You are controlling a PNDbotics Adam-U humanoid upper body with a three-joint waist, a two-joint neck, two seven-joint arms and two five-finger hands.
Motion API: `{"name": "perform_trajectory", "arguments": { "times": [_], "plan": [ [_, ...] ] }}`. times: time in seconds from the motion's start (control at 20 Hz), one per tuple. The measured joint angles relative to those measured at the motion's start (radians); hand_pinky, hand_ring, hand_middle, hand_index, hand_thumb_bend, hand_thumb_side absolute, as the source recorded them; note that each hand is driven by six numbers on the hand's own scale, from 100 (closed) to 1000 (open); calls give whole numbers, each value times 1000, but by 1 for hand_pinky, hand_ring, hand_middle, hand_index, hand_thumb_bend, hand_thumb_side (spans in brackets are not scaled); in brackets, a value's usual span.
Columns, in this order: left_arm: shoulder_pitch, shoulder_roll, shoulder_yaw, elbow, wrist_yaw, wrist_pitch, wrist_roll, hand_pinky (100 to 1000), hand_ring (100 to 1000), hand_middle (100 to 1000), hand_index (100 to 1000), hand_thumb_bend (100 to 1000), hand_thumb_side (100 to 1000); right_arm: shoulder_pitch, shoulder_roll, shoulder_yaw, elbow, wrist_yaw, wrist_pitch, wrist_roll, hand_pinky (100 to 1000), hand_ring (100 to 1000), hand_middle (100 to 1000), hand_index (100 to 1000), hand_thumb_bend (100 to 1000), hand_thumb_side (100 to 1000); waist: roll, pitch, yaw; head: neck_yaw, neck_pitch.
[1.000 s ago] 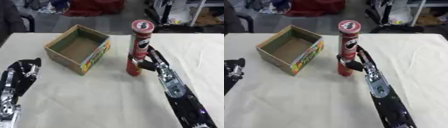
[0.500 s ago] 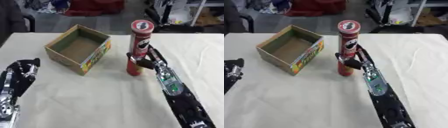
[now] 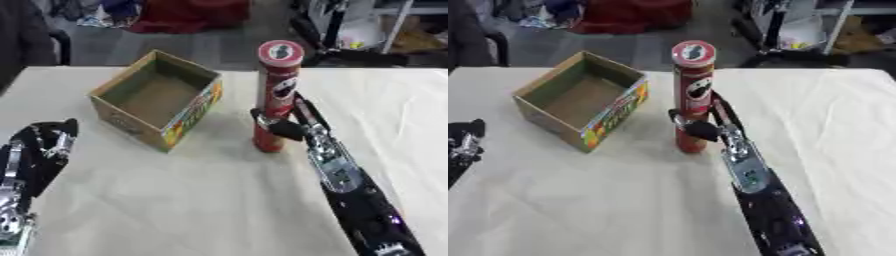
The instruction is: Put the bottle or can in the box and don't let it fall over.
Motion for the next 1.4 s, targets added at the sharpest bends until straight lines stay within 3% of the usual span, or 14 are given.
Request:
{"name": "perform_trajectory", "arguments": {
  "times": [0.05,0.1,0.15,0.3,0.45,0.7,1.05,1.2,1.4],
  "plan": [
    [0,0,0,0,0,0,0,482,482,443,664,387,622,-1,2,0,0,-1,1,-14,970,1000,1000,904,246,100,0,1,0,0,0],
    [-1,0,0,0,0,0,0,482,482,443,664,388,622,-3,5,-1,0,-3,2,-29,965,999,1000,803,135,100,0,1,1,-1,0],
    [-1,0,0,0,0,0,0,482,482,443,664,388,622,-4,7,-1,0,-5,5,-45,963,997,1000,756,100,100,0,1,2,-2,-1],
    [-1,0,0,0,0,0,0,482,482,443,664,386,623,-4,8,-6,3,-19,20,-101,945,976,966,513,100,100,0,2,4,-7,-6],
    [-1,0,0,0,-1,0,0,482,482,443,664,386,623,-4,8,-7,10,-45,38,-162,926,924,898,405,100,100,0,2,6,-10,-9],
    [-1,0,0,0,-1,0,0,483,475,442,664,386,623,-4,5,-8,12,-88,54,-238,926,907,876,389,100,100,0,2,7,-16,-14],
    [-3,-7,0,0,-1,0,-1,483,474,442,664,383,623,-85,-23,17,-58,-163,67,-214,929,900,869,384,100,100,0,5,29,-21,-18],
    [-21,-10,-9,0,0,-2,-8,484,473,442,664,382,622,-141,-27,28,-74,-191,75,-192,929,899,868,383,100,100,0,14,71,-43,-28],
    [-71,-25,-34,6,7,-8,-30,483,472,441,664,381,620,-206,-23,32,-59,-228,77,-165,929,897,866,384,100,100,6,30,156,-93,-51]
  ]
}}
